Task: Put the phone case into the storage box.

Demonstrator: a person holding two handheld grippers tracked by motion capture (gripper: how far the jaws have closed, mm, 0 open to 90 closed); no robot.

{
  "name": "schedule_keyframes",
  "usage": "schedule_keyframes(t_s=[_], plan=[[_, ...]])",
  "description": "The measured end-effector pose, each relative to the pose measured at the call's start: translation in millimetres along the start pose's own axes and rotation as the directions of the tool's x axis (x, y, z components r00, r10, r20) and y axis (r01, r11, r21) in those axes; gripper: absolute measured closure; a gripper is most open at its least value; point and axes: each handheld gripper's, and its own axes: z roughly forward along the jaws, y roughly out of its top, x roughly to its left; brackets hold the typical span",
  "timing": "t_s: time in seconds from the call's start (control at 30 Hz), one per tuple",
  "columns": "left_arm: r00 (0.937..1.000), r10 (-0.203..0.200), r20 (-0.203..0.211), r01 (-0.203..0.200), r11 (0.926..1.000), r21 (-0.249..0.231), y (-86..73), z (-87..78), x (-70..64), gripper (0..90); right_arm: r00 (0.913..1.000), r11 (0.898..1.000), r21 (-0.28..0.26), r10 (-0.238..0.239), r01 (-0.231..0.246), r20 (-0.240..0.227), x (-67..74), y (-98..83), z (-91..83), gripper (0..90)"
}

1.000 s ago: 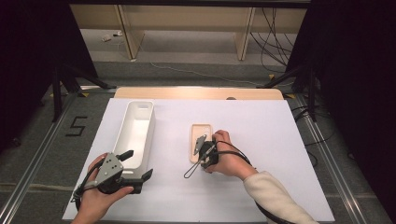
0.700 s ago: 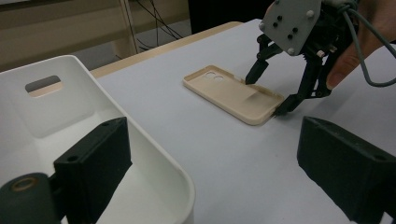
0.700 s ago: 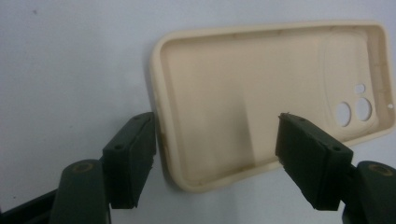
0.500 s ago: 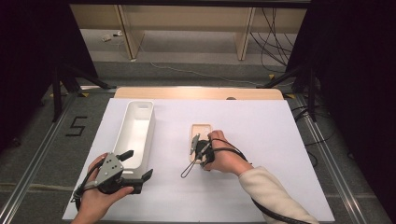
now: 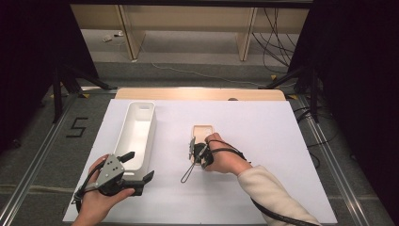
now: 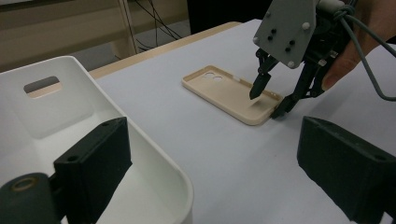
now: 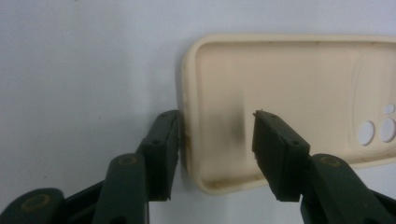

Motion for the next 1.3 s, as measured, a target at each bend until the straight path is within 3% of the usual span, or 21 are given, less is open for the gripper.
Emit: schedule_keyframes(t_s=[0.13,0.6,1.3], plan=[[1.0,0.0,0.001,0.0,1.0,0.0,0.0,-0.1,-0.1,9.5,0.9994,1.0,0.005,-0.012,0.012,-0.032,-0.9,0.4,-0.1,62.2],[1.0,-0.002,0.004,0.002,1.0,-0.001,0.0,0.1,-0.1,9.6,0.9976,1.0,0.004,-0.024,0.025,-0.065,-1.4,0.9,0.5,71.2],[1.0,-0.002,0.005,0.002,1.0,-0.002,0.2,0.0,-0.2,9.6,0.9959,0.998,0.007,-0.054,0.055,-0.072,-0.2,2.3,0.4,76.1]])
